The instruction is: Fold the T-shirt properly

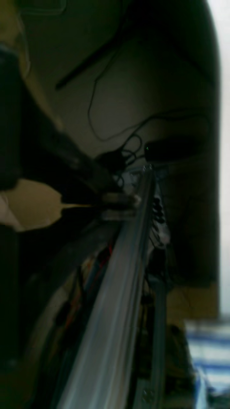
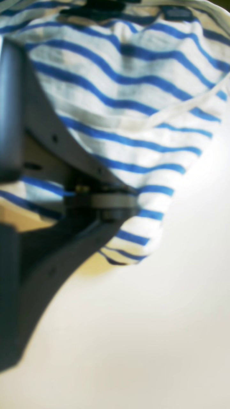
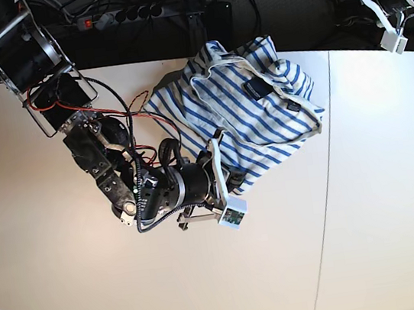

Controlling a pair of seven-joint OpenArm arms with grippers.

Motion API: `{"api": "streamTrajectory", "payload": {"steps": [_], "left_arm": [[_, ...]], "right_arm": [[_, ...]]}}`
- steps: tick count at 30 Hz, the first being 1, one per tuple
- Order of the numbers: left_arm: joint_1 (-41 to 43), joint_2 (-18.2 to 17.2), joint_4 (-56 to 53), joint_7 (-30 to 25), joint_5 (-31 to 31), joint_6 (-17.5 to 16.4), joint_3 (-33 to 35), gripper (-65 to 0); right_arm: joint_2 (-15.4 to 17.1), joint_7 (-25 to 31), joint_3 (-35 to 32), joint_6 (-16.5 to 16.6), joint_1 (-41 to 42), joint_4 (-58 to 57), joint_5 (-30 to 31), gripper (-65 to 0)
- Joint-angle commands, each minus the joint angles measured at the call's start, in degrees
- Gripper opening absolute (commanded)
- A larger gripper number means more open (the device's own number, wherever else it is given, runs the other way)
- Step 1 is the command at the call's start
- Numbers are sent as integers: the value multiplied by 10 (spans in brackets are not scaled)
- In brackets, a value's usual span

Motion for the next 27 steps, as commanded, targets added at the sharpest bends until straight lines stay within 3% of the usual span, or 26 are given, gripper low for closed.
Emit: {"api": "streamTrajectory", "payload": {"steps": [1, 5, 11, 20, 27], "left_arm": [[25, -7, 30, 0, -11, 1, -2, -650], [78, -7, 100, -7, -6, 1, 19, -650], [74, -6, 124, -53, 51, 1, 110, -650], [1, 2, 124, -98, 121, 1, 258, -650], [-56, 15, 124, -95, 118, 1, 287, -650]], "right_arm": [[-1, 21, 4, 21, 16, 9, 2, -650], [-2, 39, 4, 21, 18, 8, -24, -650], [-27, 49, 4, 19, 38, -28, -35, -650], [-91, 48, 4, 19, 101, -149, -35, -650], [-120, 48, 4, 19, 127, -195, -34, -650]]}}
